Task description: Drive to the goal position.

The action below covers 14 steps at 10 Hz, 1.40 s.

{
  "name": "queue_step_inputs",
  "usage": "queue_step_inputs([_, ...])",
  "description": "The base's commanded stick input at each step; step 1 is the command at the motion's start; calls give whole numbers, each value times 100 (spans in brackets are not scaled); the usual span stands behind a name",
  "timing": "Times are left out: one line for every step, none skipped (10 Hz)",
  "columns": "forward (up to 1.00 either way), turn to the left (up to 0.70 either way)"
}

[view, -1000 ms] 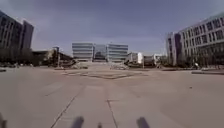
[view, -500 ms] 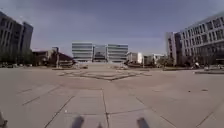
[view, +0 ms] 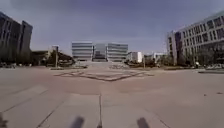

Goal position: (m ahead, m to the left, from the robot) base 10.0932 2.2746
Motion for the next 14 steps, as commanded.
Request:
queue_step_inputs([100, 0])
queue_step_inputs([100, 0])
queue_step_inputs([100, 0])
queue_step_inputs([100, 0])
queue_step_inputs([100, 0])
queue_step_inputs([100, 0])
queue_step_inputs([100, 0])
queue_step_inputs([100, 0])
queue_step_inputs([100, 0])
queue_step_inputs([100, 0])
queue_step_inputs([100, 0])
queue_step_inputs([100, 0])
queue_step_inputs([100, 0])
queue_step_inputs([100, 0])
